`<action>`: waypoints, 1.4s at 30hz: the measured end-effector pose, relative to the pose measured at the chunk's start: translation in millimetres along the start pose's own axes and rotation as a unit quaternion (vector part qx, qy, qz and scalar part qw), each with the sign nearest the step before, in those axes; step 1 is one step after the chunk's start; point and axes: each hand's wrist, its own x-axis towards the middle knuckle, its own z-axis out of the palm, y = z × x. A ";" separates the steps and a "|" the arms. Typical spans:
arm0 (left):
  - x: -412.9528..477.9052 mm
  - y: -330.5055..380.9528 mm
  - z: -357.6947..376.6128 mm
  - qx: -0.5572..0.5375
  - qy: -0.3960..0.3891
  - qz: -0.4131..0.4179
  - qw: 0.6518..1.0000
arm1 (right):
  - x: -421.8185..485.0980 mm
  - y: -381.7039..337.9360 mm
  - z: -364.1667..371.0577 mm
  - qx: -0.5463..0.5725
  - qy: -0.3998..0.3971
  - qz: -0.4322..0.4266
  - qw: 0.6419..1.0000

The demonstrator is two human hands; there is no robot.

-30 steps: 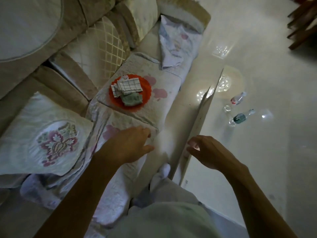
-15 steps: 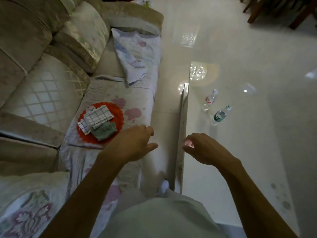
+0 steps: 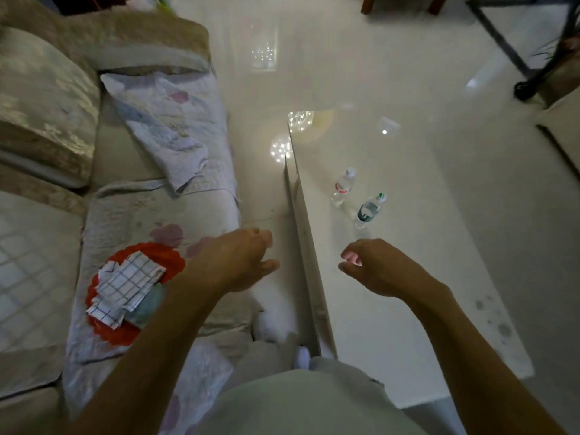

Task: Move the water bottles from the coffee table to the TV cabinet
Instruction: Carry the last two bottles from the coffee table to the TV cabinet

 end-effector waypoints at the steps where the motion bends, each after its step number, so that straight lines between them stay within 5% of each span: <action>1: 7.3 -5.5 -6.1 0.002 0.001 0.010 1.000 | 5.4 -4.1 -3.6 0.001 0.003 0.006 1.000; 14: 87.4 -11.8 -58.1 0.006 -0.025 0.123 0.992 | 41.6 -9.2 -36.2 0.047 0.027 0.101 0.993; 42: 318.1 59.4 -122.7 0.144 -0.119 0.216 0.958 | 182.3 102.0 -116.2 0.210 0.053 0.204 0.955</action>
